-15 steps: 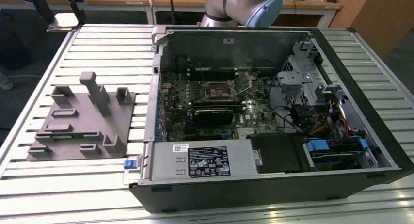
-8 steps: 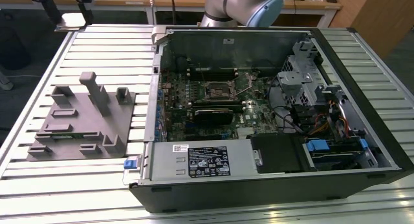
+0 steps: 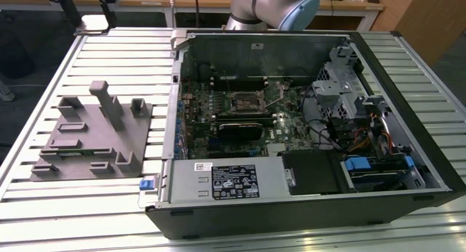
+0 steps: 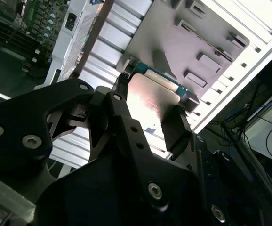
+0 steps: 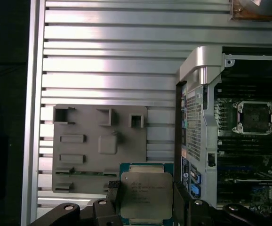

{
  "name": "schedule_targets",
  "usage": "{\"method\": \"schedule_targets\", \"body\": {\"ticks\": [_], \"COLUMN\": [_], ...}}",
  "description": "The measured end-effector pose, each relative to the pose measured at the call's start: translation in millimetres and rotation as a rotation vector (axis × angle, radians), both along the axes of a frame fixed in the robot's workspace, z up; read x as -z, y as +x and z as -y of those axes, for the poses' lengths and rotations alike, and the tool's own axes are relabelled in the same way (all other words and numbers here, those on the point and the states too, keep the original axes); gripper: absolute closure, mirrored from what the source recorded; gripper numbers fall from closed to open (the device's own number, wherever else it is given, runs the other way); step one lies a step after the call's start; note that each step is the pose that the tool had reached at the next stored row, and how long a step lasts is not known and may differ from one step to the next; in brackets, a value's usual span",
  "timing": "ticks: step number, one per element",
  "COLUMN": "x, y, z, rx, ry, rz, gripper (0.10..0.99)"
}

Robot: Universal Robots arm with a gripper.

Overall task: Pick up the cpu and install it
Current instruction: 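Pick up the cpu and move it towards the insertion slot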

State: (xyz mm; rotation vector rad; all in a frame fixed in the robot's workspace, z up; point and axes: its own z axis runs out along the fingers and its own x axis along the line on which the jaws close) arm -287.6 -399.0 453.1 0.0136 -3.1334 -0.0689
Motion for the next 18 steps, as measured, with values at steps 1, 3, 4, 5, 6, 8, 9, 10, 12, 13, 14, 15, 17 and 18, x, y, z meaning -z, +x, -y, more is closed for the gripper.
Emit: {"method": "schedule_targets", "body": {"ticks": [1, 3, 4, 5, 6, 8, 9, 10, 12, 13, 14, 15, 17, 18], "x": [0.0, 0.0, 0.0, 0.0, 0.0, 0.0, 0.0, 0.0, 0.0, 0.0, 0.0, 0.1, 0.1, 0.3], "y": [2.1, 6.3, 9.0, 11.3, 13.5, 17.4, 19.2, 21.1, 25.0, 27.1, 29.3, 31.4, 35.0, 36.4], "z": [0.0, 0.0, 0.0, 0.0, 0.0, 0.0, 0.0, 0.0, 0.0, 0.0, 0.0, -0.1, -0.1, -0.1], "rx": [0.0, 0.0, 0.0, 0.0, 0.0, 0.0, 0.0, 0.0, 0.0, 0.0, 0.0, 0.0, 0.0, 0.0], "ry": [0.0, 0.0, 0.0, 0.0, 0.0, 0.0, 0.0, 0.0, 0.0, 0.0, 0.0, 0.0, 0.0, 0.0], "rz": [-0.0001, 0.0, -0.0001, -0.0001, -0.0001, -0.0001, -0.0001, 0.0, 0.0, 0.0, 0.0, 0.0, -0.0001, 0.0], "gripper": [0.549, 0.549, 0.549, 0.549, 0.549, 0.549, 0.549, 0.549, 0.549, 0.549, 0.549, 0.549, 0.549, 0.549]}}
